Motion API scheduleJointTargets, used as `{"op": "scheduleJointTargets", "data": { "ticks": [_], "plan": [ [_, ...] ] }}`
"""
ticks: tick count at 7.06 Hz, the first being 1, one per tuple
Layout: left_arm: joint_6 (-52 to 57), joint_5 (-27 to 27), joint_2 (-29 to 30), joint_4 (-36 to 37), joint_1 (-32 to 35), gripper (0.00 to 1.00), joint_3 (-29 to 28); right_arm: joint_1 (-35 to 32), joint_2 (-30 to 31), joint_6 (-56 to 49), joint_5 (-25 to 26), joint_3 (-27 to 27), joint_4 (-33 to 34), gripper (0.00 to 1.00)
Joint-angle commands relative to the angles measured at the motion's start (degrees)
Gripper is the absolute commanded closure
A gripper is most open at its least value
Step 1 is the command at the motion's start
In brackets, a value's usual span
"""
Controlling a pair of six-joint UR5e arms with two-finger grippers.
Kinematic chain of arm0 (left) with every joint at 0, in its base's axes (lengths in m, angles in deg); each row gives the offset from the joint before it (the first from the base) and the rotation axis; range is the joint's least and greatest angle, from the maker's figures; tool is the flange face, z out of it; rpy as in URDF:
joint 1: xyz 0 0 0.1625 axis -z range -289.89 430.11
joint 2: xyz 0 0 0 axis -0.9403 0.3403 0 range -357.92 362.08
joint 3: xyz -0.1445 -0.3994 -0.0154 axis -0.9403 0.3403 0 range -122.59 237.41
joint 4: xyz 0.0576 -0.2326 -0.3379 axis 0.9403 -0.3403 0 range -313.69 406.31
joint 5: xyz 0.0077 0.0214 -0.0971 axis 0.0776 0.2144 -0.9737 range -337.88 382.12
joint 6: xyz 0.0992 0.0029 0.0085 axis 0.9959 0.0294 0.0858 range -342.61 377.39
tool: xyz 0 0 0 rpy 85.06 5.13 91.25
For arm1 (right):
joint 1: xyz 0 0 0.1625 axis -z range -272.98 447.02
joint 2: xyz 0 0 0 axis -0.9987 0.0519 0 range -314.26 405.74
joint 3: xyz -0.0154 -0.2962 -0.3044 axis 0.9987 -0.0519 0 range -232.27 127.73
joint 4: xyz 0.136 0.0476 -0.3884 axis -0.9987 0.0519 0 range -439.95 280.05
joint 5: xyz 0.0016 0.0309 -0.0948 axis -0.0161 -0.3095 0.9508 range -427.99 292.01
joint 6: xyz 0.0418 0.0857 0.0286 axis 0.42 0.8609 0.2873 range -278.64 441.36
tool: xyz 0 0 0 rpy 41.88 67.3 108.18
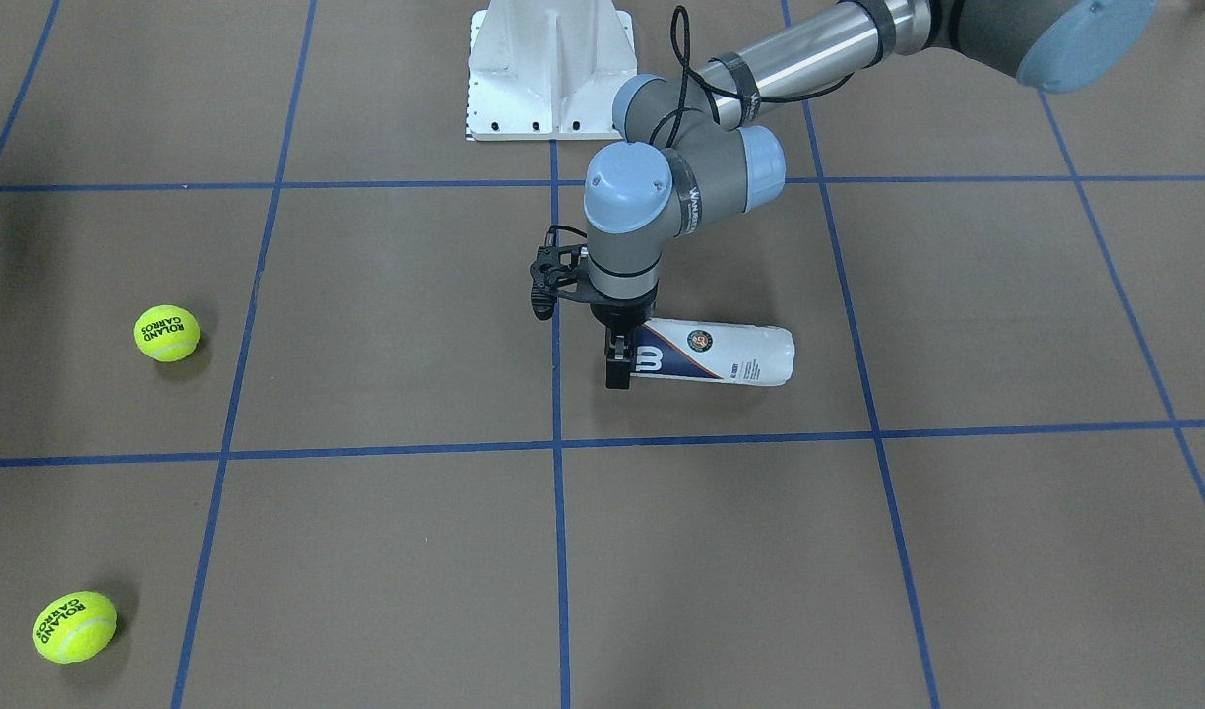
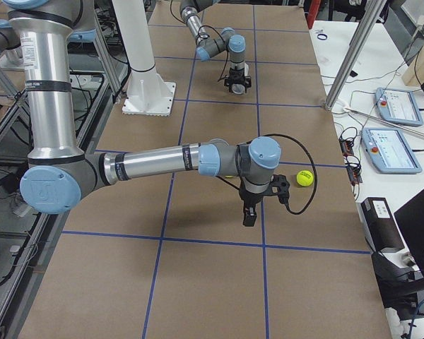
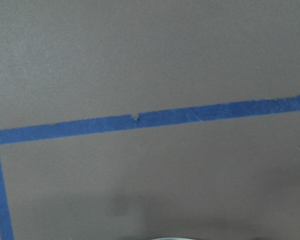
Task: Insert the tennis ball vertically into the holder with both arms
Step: 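Lower the left gripper over the white can and close on it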
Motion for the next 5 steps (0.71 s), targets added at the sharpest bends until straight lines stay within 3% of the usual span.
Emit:
{"op": "scheduleJointTargets", "data": {
  "ticks": [1, 5],
  "plan": [
    [-0.4, 0.0, 0.1, -0.1, -0.1, 0.02, 0.0, 0.0, 0.0, 0.0, 0.0, 0.0, -0.1, 0.01],
    [-1.0, 0.1, 0.0, -0.1, -0.3, 0.08, -0.1, 0.0, 0.0, 0.0, 0.0, -0.3, 0.0, 0.01]
  ]
}}
